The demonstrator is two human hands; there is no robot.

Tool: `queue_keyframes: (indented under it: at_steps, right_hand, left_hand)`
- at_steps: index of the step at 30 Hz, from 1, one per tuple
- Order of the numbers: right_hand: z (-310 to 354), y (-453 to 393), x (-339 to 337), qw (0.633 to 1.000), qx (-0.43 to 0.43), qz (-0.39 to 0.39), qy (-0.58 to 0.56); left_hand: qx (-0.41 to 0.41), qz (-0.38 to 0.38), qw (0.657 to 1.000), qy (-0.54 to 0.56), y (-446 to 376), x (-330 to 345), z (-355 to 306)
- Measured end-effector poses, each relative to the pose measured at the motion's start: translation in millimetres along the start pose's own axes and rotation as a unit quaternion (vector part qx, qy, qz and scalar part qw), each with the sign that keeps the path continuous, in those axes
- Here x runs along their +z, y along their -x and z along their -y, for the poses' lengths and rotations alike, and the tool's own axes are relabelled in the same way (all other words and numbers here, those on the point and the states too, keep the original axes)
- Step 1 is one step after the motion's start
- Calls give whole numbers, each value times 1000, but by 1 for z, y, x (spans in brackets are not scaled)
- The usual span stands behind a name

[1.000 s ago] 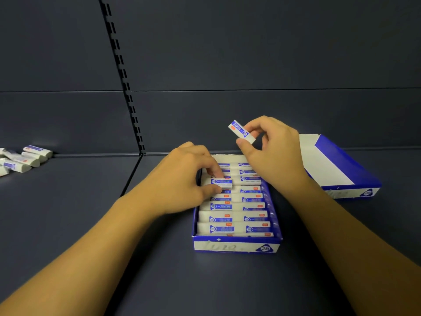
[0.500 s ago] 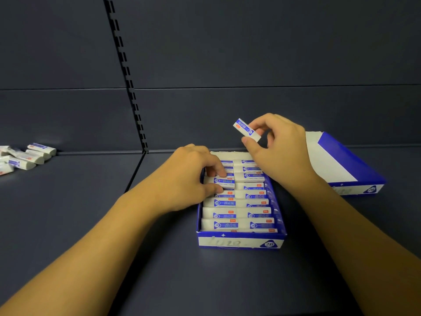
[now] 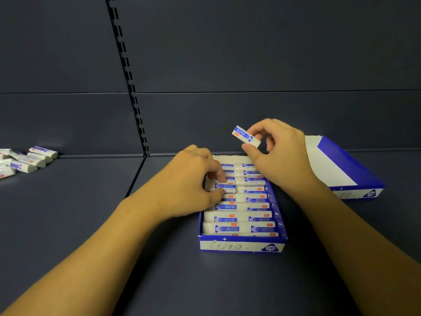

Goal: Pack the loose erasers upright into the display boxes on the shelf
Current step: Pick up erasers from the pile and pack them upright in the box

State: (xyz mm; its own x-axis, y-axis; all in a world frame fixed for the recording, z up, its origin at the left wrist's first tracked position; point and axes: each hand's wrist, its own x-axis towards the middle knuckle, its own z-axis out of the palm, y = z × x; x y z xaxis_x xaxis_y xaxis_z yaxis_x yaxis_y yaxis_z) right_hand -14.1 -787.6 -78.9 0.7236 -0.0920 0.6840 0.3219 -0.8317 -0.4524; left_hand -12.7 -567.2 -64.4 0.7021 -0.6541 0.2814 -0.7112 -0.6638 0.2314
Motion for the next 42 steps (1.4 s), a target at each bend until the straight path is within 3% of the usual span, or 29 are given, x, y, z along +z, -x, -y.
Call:
queue_keyframes:
  at_steps: [17, 27, 38, 42]
  right_hand:
    - [1, -2, 0, 997, 9, 75, 17]
    - [0, -9, -22, 963, -12, 257, 76]
    - [0, -9, -22, 954, -30, 291, 69]
    - [6, -6, -17, 961, -37, 268, 49]
  left_hand:
    - [-1, 7, 1000, 19, -2, 0, 1]
    - [-4, 15, 1000, 26, -2, -2, 2]
    - [1, 12, 1000, 21, -2, -1, 3]
    - [1, 17, 1000, 19, -2, -2, 3]
